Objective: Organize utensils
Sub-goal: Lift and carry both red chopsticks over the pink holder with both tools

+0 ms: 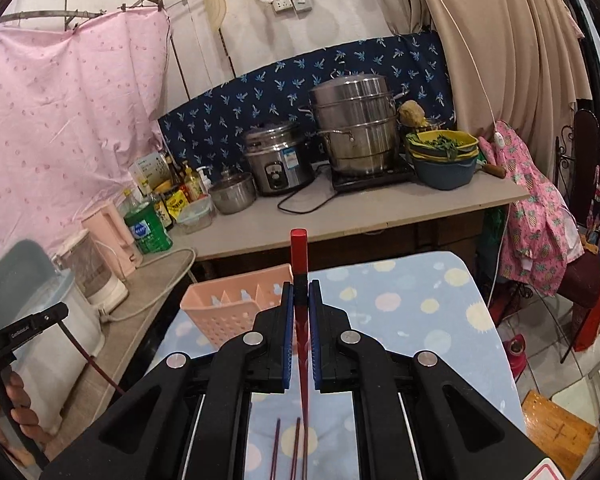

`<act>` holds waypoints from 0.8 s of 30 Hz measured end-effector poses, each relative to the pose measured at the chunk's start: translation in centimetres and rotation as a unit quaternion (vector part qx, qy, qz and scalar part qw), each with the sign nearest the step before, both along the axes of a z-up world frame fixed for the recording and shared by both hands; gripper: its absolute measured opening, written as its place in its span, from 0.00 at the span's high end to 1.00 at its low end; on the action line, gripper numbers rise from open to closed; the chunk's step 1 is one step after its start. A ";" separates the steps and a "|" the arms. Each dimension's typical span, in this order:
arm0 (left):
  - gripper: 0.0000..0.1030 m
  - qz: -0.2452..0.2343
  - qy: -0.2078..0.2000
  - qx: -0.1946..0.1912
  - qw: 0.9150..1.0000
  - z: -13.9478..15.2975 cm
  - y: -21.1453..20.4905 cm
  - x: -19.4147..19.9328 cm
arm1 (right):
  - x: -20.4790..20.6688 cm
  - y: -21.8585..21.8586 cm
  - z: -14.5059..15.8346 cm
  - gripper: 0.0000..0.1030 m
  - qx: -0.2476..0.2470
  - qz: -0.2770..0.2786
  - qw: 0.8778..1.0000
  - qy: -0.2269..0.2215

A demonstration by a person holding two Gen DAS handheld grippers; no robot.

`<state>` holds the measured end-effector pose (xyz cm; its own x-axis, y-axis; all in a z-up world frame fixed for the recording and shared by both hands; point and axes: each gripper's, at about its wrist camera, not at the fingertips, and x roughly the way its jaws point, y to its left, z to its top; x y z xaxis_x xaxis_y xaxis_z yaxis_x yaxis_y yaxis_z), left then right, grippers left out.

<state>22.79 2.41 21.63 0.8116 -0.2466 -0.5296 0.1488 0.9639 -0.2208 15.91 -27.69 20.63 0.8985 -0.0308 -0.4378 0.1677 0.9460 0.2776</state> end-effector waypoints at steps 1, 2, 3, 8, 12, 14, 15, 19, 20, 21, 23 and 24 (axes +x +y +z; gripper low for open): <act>0.94 0.001 -0.008 -0.003 1.000 0.7 -0.3 0.5 | 0.8 -0.1 0.5 0.93 0.003 0.001 1.000 -0.008; 0.94 0.001 -0.019 -0.006 1.000 1.7 -0.6 1.1 | 1.6 -0.2 1.2 0.93 0.007 0.003 1.000 -0.016; 0.94 0.002 -0.030 -0.011 1.000 2.7 -0.9 1.7 | 2.5 -0.2 1.8 0.93 0.010 0.006 1.000 -0.024; 0.94 0.005 -0.072 -0.042 0.996 6.4 -1.9 4.8 | 6.6 0.2 4.4 0.93 0.007 0.009 0.999 -0.051; 0.94 0.016 -0.099 -0.054 0.993 7.4 -2.6 7.2 | 9.8 0.2 5.2 0.93 0.008 0.007 0.998 -0.060; 0.94 0.021 -0.104 -0.054 0.993 7.2 -3.0 8.5 | 11.4 -0.1 5.0 0.93 0.013 0.005 0.998 -0.057; 0.94 0.024 -0.102 -0.053 0.993 6.8 -3.2 9.0 | 12.1 -0.2 4.6 0.93 0.017 0.005 0.998 -0.053; 0.94 0.028 -0.087 -0.042 0.995 4.5 -3.6 11.0 | 14.2 -0.5 2.6 0.93 0.031 0.007 0.999 -0.030; 0.94 0.029 -0.080 -0.039 0.996 3.7 -3.7 11.5 | 14.6 -0.5 1.9 0.93 0.034 0.008 0.999 -0.025; 0.94 0.030 -0.073 -0.037 0.996 2.9 -3.7 11.9 | 15.0 -0.5 1.2 0.93 0.035 0.010 0.999 -0.018; 0.94 0.033 -0.056 -0.034 0.997 1.4 -3.7 12.8 | 15.7 -0.2 -0.1 0.93 0.030 0.012 0.999 -0.006; 0.94 0.032 -0.049 -0.032 0.998 0.8 -3.8 13.1 | 16.1 0.0 -0.7 0.93 0.027 0.014 1.000 0.000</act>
